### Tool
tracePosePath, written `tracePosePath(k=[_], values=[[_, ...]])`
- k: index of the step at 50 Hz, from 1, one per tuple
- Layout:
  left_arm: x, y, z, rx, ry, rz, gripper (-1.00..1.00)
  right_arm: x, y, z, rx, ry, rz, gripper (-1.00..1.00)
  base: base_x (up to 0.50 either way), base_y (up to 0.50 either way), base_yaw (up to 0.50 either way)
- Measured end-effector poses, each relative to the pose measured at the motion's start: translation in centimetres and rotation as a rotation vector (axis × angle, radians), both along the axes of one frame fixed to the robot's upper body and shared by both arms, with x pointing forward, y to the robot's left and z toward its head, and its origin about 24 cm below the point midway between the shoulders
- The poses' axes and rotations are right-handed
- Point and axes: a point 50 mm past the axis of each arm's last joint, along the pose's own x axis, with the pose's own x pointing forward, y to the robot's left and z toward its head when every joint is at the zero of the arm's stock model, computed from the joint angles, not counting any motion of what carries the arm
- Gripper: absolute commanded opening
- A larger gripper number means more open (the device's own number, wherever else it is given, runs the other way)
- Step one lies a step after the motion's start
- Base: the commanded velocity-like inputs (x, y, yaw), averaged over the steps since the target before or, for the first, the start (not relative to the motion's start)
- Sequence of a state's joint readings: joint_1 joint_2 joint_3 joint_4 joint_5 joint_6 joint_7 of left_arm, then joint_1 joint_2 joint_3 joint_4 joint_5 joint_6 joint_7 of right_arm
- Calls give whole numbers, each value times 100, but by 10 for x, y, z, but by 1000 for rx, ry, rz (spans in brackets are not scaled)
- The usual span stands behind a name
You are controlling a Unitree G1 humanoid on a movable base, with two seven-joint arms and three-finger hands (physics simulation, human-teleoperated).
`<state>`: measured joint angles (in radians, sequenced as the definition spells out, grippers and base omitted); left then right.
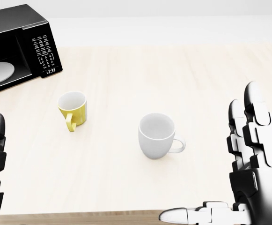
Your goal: Close the microwave.
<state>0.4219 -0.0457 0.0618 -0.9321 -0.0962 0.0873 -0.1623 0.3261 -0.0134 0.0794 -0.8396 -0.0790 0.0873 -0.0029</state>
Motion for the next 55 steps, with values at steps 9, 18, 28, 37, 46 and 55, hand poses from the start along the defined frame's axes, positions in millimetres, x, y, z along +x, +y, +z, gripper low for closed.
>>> tracePosePath(k=[9, 18, 28, 37, 46, 55], values=[[-3, 0, 3, -2, -12, 0, 100, -1, 0, 1, 1, -6, -3, 100, 0, 0, 0], [-4, -1, 4, -6, -18, -7, 100, -2, -2, 3, -6, -13, -13, 100, 0, 28, 0], [-5, -1, 4, 0, -17, -9, 100, -3, -2, 3, -3, -15, -16, 100, 0, 50, 0], [-4, -1, 4, 5, -16, -9, 100, -3, -2, 4, -3, -16, -16, 100, 0, 50, 0], [-4, -1, 5, 7, -17, -9, 100, -3, -2, 3, -4, -14, -15, 100, 0, 50, 0], [-4, -1, 4, 9, -17, -8, 100, -3, -1, 3, -4, -11, -15, 100, 0, 50, 0]])
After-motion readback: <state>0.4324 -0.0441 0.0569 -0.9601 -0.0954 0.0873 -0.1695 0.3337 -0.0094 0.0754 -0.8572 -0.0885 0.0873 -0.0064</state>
